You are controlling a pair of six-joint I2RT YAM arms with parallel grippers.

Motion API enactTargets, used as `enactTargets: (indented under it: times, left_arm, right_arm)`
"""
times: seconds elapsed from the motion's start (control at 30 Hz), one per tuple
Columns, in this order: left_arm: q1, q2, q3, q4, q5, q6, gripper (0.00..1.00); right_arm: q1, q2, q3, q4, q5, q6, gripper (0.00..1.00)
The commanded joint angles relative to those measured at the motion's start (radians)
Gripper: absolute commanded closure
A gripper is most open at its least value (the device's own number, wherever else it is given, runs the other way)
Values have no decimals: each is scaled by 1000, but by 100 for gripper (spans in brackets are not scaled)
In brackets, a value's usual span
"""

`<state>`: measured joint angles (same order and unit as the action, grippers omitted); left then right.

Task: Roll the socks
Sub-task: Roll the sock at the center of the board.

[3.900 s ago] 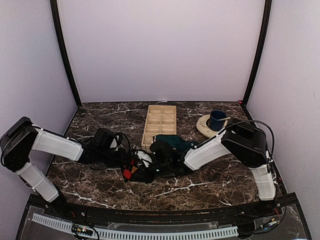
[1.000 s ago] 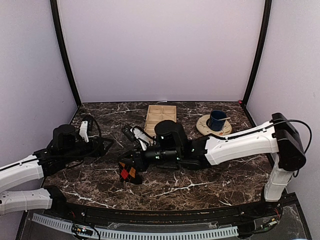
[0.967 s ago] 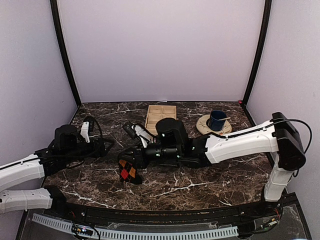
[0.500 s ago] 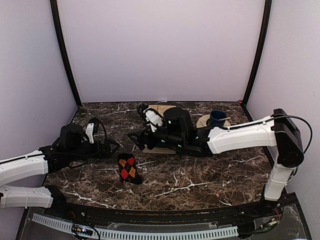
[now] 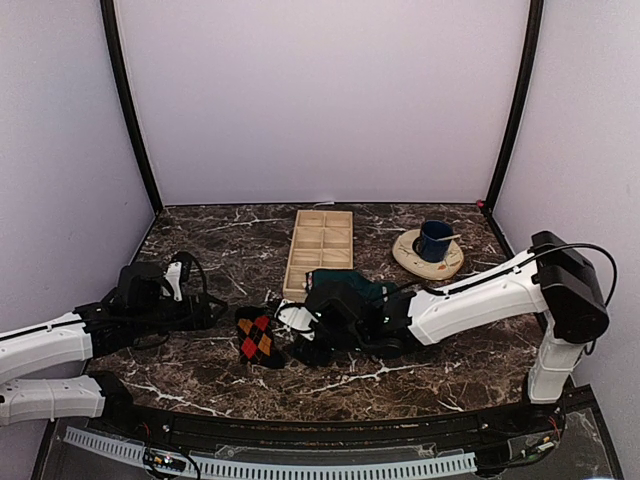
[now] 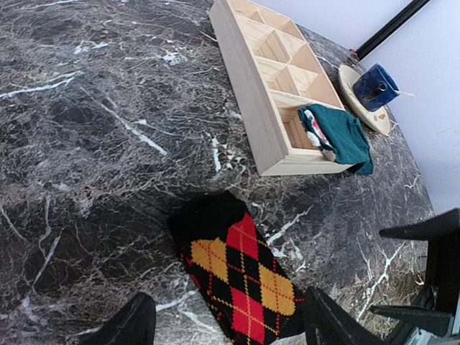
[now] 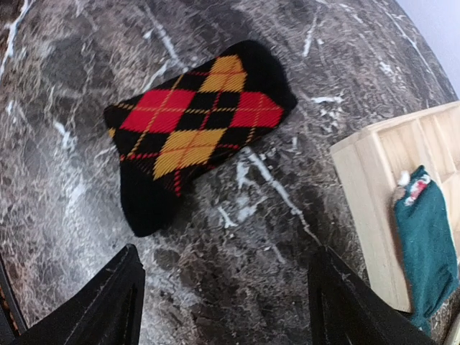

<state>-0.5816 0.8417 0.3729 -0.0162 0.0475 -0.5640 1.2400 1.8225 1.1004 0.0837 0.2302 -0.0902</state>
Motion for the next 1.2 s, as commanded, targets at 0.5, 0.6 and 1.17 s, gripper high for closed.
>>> enactTargets:
  times: [0.5, 0.6, 1.17]
  left_arm:
    - [-15, -68, 57, -208, -126, -46, 28]
    - [-15, -76, 53, -206, -128, -48, 28]
    - [-17, -74, 52, -204, -138, -50, 29]
  right_arm:
    - [89, 179, 233, -221, -87, -177, 35]
    - [94, 200, 248, -228, -94, -191, 40]
    - [75, 264, 277, -244, -134, -276, 60]
